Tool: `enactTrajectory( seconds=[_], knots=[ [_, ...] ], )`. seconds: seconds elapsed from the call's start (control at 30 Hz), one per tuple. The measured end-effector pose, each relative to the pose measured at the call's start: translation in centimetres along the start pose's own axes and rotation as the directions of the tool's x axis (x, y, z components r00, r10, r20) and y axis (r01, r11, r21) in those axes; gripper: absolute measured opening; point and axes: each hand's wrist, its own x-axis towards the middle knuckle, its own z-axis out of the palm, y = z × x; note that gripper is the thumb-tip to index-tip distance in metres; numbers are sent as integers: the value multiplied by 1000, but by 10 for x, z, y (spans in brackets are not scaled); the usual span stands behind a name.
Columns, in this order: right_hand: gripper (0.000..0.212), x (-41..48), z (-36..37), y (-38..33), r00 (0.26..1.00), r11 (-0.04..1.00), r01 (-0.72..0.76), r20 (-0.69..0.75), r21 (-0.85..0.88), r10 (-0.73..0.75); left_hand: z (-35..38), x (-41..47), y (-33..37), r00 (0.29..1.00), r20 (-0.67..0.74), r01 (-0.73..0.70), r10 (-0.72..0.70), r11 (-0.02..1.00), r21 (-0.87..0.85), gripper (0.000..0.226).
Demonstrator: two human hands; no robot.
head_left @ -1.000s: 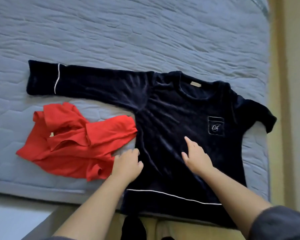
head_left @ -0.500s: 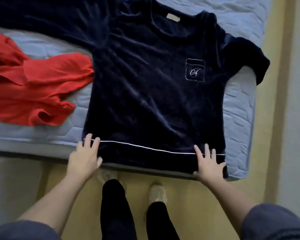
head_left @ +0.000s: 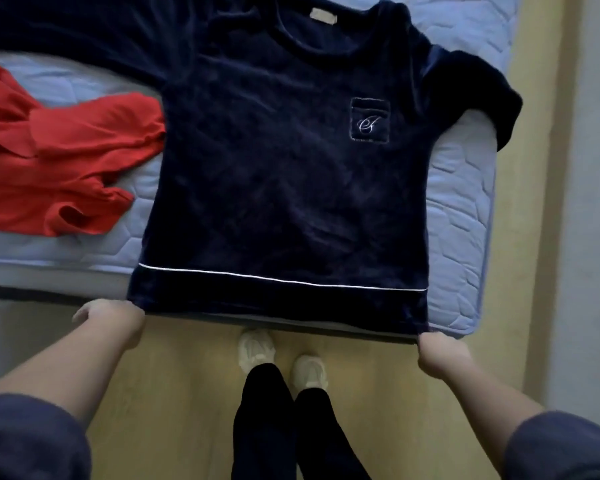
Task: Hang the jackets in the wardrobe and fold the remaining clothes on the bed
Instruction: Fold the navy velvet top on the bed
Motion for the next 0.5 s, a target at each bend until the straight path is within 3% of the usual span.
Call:
enactTrajectory(
  seconds=[0.03, 0.13, 0.27, 0.5],
  knots=[
    [31, -3, -3, 1, 1000, 998, -20, -2, 61, 21, -5, -2, 2, 999, -3, -45, 45, 998, -36, 42],
    [31, -7, -39, 8, 995, 967, -96, -8, 235, 101, -43, -18, 9, 971, -190, -181, 146, 966, -183, 32],
    [18, 4, -106, 24, 986, 890, -104, -72, 445, 152, -116, -47, 32, 924, -346, -310, 165, 853, -420, 18],
    [14, 68, -188, 90, 972, 823, 45, -214, 567, 94, -255, -73, 125, 863, -450, -403, 229, 849, -341, 15]
  ],
)
